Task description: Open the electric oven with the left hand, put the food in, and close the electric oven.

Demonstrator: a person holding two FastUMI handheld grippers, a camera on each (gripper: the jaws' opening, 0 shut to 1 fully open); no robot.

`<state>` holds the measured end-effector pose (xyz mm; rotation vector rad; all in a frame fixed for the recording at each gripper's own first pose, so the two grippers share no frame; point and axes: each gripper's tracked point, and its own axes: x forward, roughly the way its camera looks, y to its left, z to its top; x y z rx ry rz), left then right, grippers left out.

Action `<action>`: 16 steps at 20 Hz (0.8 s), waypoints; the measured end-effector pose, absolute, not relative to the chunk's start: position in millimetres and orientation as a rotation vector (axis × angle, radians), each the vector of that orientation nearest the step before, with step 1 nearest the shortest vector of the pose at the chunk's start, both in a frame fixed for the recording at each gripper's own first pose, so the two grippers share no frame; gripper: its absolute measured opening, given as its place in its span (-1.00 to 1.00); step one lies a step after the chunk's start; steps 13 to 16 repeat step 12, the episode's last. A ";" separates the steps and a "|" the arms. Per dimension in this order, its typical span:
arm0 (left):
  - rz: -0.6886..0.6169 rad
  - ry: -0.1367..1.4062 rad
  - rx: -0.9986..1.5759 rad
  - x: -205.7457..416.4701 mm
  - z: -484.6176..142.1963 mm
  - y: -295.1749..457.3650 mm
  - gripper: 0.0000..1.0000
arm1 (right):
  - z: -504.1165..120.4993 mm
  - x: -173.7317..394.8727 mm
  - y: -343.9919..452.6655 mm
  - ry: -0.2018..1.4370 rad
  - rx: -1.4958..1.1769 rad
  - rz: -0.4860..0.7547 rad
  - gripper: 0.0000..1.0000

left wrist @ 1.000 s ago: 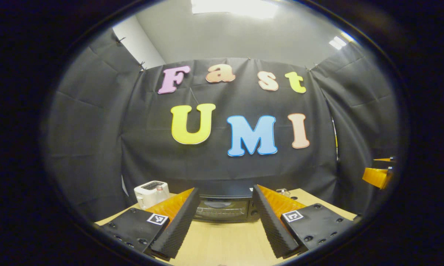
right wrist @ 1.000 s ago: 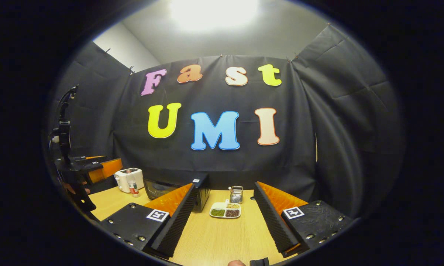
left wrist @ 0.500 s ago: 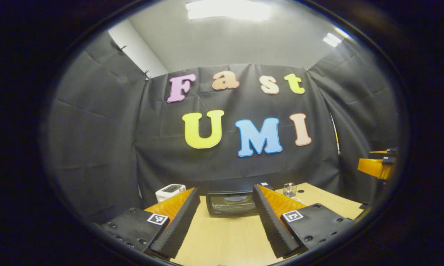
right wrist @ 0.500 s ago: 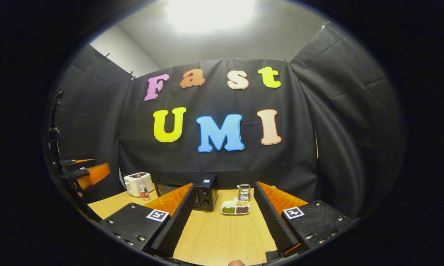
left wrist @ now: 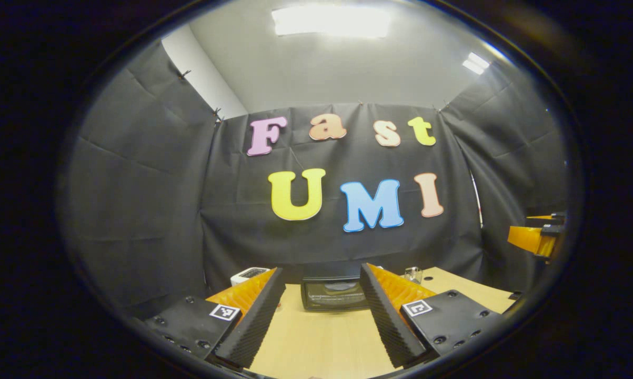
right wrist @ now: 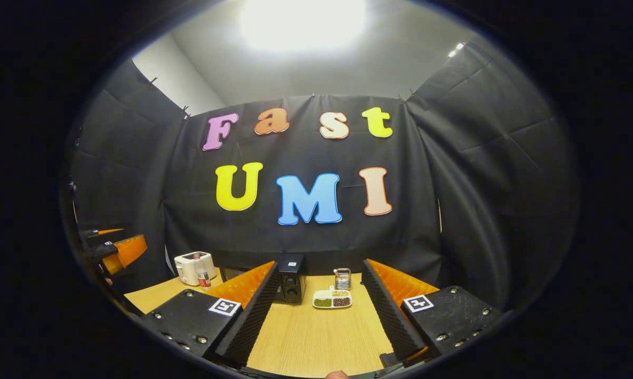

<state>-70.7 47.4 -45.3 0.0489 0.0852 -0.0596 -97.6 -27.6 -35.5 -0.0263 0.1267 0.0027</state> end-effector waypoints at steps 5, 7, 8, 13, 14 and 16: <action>-0.068 0.071 0.055 -71.7 -40.7 50.2 1.00 | -31.4 -101.8 -26.4 0.121 -0.025 -0.017 0.94; -0.076 0.071 0.054 -71.8 -39.6 52.1 1.00 | -29.9 -101.9 -24.3 0.117 -0.029 -0.021 0.94; -0.078 0.069 0.055 -71.7 -39.8 53.3 1.00 | -29.5 -102.7 -22.8 0.116 -0.030 -0.021 0.94; -0.094 0.066 0.059 -74.8 -38.2 54.2 0.93 | -26.0 -104.7 -18.4 0.106 -0.044 -0.019 0.94; -0.094 0.066 0.059 -74.8 -38.2 54.2 0.93 | -26.0 -104.7 -18.4 0.106 -0.044 -0.019 0.94; -0.094 0.066 0.059 -74.8 -38.2 54.2 0.93 | -26.0 -104.7 -18.4 0.106 -0.044 -0.019 0.94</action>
